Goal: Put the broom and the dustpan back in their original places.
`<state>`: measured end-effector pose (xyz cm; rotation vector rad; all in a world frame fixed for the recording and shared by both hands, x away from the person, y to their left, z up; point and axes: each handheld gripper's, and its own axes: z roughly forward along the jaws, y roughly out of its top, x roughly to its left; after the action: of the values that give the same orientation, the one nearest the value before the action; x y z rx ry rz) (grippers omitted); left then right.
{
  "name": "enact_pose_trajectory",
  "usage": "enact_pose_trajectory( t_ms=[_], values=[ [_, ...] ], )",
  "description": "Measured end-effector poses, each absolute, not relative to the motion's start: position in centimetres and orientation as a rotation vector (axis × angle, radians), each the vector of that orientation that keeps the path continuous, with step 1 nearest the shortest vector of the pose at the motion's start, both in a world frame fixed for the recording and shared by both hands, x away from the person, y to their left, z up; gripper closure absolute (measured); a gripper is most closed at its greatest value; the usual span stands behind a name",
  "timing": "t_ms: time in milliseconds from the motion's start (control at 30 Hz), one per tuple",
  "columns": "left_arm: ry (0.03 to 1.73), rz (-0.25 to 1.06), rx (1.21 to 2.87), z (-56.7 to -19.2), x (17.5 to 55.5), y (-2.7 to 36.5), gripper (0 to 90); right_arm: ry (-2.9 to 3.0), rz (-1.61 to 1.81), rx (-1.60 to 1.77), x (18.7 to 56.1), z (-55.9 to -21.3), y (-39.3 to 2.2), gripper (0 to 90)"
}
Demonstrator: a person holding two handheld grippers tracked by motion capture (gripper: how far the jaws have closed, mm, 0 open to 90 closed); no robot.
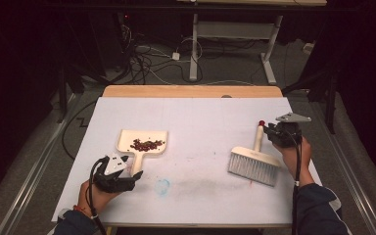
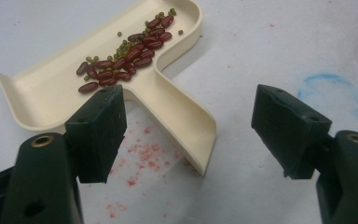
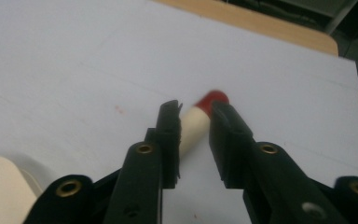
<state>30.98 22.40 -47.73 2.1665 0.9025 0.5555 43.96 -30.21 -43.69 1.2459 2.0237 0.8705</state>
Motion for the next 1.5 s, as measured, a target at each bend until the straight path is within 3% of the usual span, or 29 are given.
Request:
enact_pose_trajectory(
  t_ms=[133,600,1200,1433,1500],
  values=[
    [0.898,0.561,2.156,-47.6,30.9,22.2,25.8,2.06,0.783,1.262,44.4,-44.8,-30.4,81.4],
    [0.883,0.611,2.155,-47.8,30.6,21.4,25.8,2.142,0.719,1.232,45.3,-46.3,-29.0,82.0],
    [0.871,0.598,2.151,-47.6,30.5,21.0,26.1,2.227,0.747,1.085,45.7,-45.4,-28.0,83.2],
    [0.875,0.602,2.132,-47.5,30.5,21.2,25.7,2.143,0.845,1.118,45.1,-44.2,-28.3,77.5],
    [0.862,0.603,2.144,-47.5,30.5,21.1,25.7,2.131,0.894,1.117,44.9,-43.8,-28.3,70.3]
  ],
)
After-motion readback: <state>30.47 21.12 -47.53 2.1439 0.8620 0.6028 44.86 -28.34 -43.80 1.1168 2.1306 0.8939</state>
